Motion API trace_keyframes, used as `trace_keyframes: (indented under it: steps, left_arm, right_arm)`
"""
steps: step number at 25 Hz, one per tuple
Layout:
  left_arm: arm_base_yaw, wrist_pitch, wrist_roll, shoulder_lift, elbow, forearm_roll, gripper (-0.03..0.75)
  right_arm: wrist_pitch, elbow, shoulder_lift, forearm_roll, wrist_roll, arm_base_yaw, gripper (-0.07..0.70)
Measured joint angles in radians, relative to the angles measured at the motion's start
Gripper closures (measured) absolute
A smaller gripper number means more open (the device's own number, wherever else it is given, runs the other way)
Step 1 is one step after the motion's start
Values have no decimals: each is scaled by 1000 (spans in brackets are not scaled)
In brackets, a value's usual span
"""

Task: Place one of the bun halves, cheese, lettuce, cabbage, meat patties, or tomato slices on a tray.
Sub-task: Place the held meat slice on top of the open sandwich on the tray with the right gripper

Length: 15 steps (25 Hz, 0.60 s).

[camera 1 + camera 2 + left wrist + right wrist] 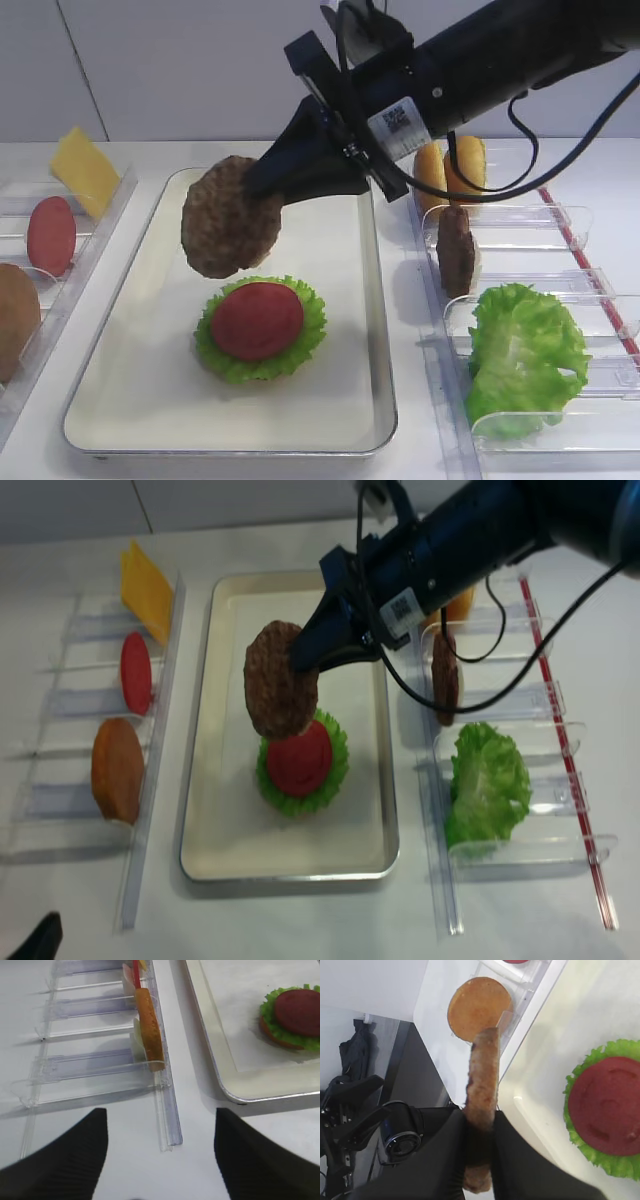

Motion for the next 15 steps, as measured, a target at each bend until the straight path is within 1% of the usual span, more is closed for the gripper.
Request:
trace_keyframes:
  steps: [7, 15]
  left_arm:
    - [0, 0, 0, 0, 0, 0, 286]
    - [0, 0, 0, 0, 0, 0, 286]
  right_arm:
    - [-6, 47, 33, 6, -42, 0, 493]
    - [-15, 97, 84, 79, -120, 0, 493]
